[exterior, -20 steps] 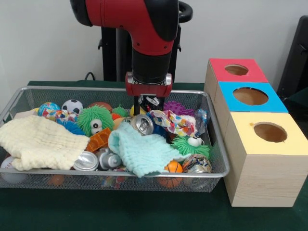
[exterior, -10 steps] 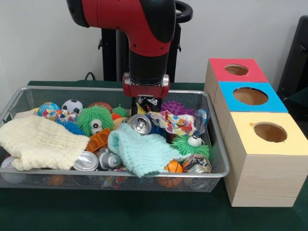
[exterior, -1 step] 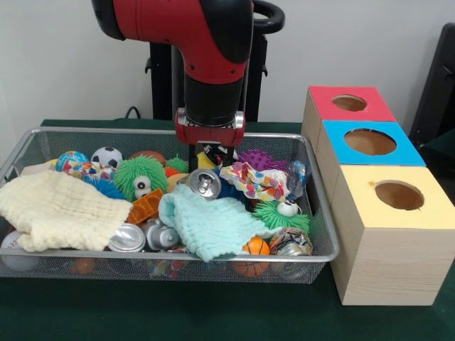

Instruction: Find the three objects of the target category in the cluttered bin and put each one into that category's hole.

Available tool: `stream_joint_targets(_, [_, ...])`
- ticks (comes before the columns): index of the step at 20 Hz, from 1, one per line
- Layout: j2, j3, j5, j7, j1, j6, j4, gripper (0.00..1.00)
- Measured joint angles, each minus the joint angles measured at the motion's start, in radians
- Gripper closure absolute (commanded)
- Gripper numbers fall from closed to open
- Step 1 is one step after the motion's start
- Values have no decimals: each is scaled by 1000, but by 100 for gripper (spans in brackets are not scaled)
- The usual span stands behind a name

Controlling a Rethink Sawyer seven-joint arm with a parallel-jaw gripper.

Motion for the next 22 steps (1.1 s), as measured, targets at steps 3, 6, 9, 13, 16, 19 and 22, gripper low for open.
stream_joint_targets(3, [0,0,0,0,-5,0,-3,0])
stream_joint_targets(6, [0,0,0,0,-8,0,-6,0])
stream_joint_targets(9, [3,0,0,0,-11,0,-11,0])
stream_joint_targets(13, [8,0,0,0,-11,0,-17,0])
stream_joint_targets(16, [10,0,0,0,-11,0,-21,0])
stream_joint_targets(19, [12,0,0,0,-11,0,-26,0])
stream_joint_targets(22, [13,0,0,0,-11,1,-29,0])
